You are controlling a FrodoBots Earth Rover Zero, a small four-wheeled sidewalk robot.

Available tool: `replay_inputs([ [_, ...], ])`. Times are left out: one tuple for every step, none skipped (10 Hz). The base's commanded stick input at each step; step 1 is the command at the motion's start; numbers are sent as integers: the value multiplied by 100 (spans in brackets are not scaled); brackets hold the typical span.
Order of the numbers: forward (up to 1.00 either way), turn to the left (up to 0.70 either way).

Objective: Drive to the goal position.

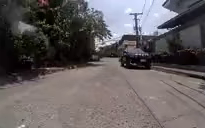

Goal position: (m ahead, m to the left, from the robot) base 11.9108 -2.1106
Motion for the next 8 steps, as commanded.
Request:
replay_inputs([
  [100, 0],
  [100, 0],
  [100, 0],
  [100, 0],
  [100, 0],
  [100, 0],
  [100, 0],
  [100, 0],
])
